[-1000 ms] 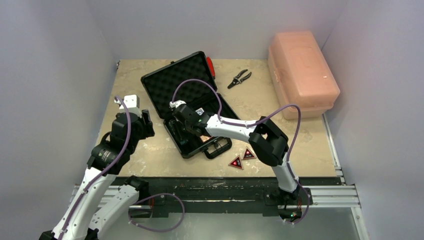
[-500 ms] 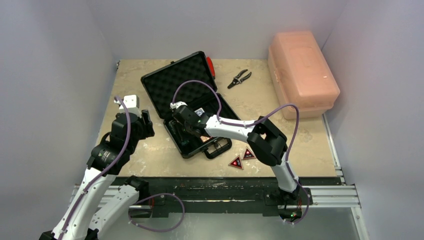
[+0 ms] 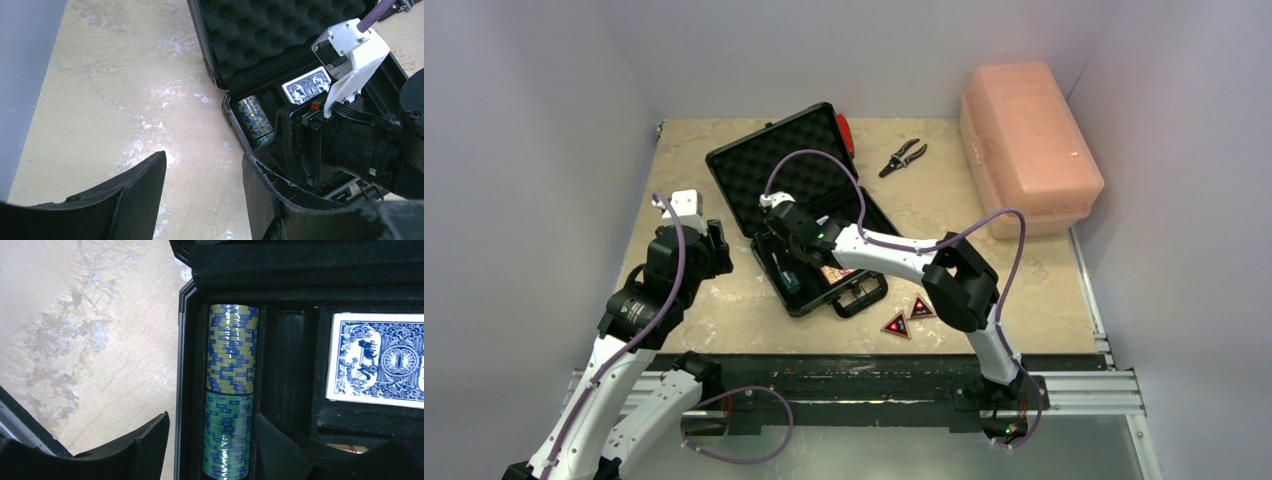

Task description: Pack up texas hold em set

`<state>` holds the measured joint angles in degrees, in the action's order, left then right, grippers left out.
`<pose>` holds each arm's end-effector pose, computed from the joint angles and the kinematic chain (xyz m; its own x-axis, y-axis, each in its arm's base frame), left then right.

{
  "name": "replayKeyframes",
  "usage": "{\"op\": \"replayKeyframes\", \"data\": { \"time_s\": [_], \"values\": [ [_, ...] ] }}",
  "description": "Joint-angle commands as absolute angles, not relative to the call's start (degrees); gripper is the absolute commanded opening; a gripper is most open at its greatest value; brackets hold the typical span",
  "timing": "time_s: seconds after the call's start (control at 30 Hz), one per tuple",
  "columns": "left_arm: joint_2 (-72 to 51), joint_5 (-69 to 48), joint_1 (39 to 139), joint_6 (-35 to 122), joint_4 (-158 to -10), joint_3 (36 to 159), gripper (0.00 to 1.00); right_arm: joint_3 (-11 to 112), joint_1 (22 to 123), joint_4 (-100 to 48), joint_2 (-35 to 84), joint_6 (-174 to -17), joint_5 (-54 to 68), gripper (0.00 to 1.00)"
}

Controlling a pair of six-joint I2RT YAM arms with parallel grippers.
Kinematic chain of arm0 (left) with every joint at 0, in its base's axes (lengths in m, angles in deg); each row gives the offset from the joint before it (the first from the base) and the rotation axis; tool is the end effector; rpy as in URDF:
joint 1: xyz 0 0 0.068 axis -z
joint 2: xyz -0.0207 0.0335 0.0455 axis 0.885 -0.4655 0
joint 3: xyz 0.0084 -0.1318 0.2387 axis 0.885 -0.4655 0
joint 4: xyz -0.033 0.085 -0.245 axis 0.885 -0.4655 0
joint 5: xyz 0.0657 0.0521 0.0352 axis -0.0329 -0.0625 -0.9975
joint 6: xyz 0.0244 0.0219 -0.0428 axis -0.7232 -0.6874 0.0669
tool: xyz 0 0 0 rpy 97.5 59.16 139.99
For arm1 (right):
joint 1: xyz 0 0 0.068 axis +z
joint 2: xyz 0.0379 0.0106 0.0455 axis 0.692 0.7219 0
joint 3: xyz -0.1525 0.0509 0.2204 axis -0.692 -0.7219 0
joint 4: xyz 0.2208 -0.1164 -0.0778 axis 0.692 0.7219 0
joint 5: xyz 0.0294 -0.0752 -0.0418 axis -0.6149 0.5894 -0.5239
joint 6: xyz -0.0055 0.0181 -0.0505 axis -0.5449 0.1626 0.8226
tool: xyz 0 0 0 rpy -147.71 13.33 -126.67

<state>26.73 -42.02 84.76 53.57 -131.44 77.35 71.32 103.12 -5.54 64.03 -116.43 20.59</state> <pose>0.1219 -0.0352 0.3381 -0.4618 -0.1752 -0.8695 -0.1414 0.9823 -0.1229 0.2473 0.4102 0.2158 -0.7022 -0.2842 -0.6528 -0.5610 0.7854 0.2616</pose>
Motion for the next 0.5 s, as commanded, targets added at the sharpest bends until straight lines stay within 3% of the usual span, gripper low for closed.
{"op": "replayKeyframes", "data": {
  "time_s": [0.0, 0.27, 0.47],
  "values": [
    [27.01, -41.87, 84.23, 52.75, -129.84, 79.20, 0.57, 73.33, 103.38, -5.11, 60.82, -115.90, 23.17, 0.68],
    [27.17, -41.87, 84.23, 52.77, -129.91, 79.20, 0.57, 67.29, 103.38, -4.68, 55.37, -113.75, 24.54, 0.58],
    [27.35, -41.78, 84.23, 52.88, -129.92, 79.20, 0.57, 60.29, 103.38, -7.00, 52.25, -114.29, 22.74, 0.39]
  ]
}}
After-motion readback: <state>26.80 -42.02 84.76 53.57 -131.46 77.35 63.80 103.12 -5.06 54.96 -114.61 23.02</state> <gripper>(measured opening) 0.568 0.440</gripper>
